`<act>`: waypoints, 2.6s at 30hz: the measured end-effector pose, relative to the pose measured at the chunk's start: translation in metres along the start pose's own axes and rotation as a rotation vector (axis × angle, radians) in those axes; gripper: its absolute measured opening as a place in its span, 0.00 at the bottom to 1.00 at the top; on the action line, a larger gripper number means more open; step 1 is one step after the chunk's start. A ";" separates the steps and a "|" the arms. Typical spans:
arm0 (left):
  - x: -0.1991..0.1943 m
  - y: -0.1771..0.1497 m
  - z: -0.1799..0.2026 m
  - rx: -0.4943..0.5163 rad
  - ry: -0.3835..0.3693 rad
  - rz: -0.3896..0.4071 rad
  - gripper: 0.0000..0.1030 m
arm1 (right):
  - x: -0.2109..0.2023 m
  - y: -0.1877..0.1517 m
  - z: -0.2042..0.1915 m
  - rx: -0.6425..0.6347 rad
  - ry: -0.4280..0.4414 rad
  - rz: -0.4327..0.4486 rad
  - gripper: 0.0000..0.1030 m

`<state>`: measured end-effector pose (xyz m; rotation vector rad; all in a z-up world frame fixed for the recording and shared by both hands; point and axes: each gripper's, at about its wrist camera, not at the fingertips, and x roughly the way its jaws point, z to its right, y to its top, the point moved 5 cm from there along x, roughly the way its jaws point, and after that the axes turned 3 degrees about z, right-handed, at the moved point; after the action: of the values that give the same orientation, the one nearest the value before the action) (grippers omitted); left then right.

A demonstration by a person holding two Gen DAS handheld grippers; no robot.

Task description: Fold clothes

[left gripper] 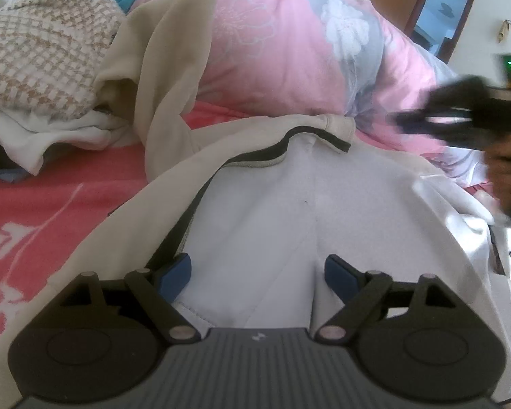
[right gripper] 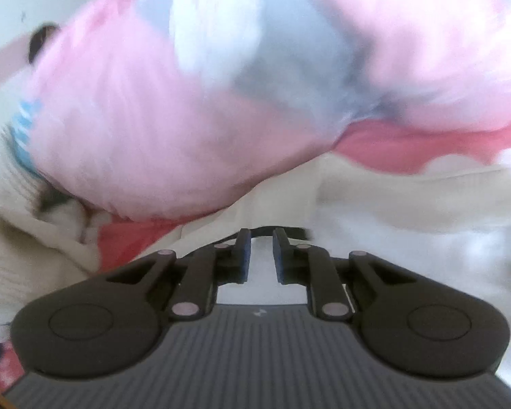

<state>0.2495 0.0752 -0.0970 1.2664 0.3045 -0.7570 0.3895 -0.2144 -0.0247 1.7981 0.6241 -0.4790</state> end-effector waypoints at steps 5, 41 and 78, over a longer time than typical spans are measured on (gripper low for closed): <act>-0.004 0.002 -0.007 -0.027 -0.003 0.010 0.84 | -0.081 -0.014 0.011 -0.021 0.000 -0.018 0.16; -0.086 -0.022 -0.058 -0.100 -0.067 0.081 0.86 | -0.155 -0.188 -0.047 -0.232 0.078 -0.080 0.05; -0.124 -0.076 -0.085 -0.133 0.119 0.182 0.62 | -0.102 -0.261 -0.137 -0.166 0.509 -0.144 0.08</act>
<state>0.1253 0.1889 -0.1051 1.1966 0.3260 -0.4991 0.1487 -0.0392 -0.1150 1.7267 1.1162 -0.0519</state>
